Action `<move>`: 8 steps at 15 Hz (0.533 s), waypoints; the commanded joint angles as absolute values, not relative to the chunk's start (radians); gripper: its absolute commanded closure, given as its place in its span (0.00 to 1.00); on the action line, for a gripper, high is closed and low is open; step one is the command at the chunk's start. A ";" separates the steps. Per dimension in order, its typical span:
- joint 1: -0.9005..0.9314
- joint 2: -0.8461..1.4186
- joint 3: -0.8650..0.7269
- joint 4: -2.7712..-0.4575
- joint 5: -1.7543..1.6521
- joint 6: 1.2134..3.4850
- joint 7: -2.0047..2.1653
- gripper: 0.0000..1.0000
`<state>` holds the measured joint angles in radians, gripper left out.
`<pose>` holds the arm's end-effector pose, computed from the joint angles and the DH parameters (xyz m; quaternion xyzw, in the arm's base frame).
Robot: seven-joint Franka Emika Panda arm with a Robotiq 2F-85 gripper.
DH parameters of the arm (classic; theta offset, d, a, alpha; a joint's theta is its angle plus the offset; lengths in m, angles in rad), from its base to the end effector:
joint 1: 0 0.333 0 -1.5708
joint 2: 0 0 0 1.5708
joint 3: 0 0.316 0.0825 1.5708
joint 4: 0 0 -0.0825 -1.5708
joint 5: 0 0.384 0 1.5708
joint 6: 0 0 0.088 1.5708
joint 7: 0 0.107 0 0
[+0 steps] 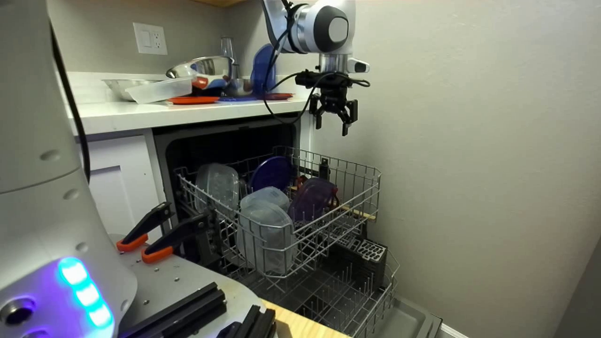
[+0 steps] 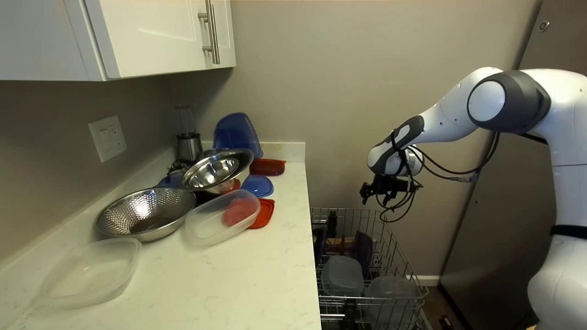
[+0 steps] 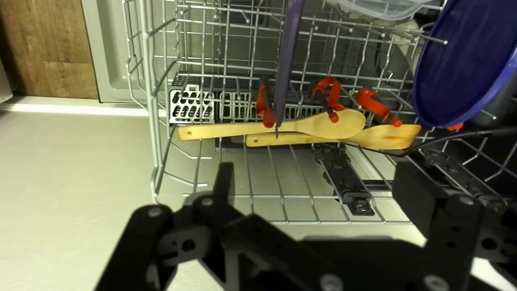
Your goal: Pull the dish rack out of the dishwasher
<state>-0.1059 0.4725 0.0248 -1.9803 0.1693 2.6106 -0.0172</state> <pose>0.6261 -0.0552 0.2408 -0.9902 0.1028 -0.0808 0.0500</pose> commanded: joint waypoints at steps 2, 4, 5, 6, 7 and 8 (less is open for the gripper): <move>-0.108 0.437 0.036 -2.011 0.220 2.595 -0.001 0.00; -0.114 0.439 0.048 -2.007 0.247 2.594 -0.012 0.00; -0.115 0.440 0.052 -2.007 0.258 2.597 -0.014 0.00; -0.100 0.470 0.032 -1.979 0.226 2.606 -0.010 0.00; -0.100 0.470 0.036 -1.979 0.233 2.606 -0.010 0.00; -0.100 0.470 0.038 -1.979 0.235 2.606 -0.010 0.00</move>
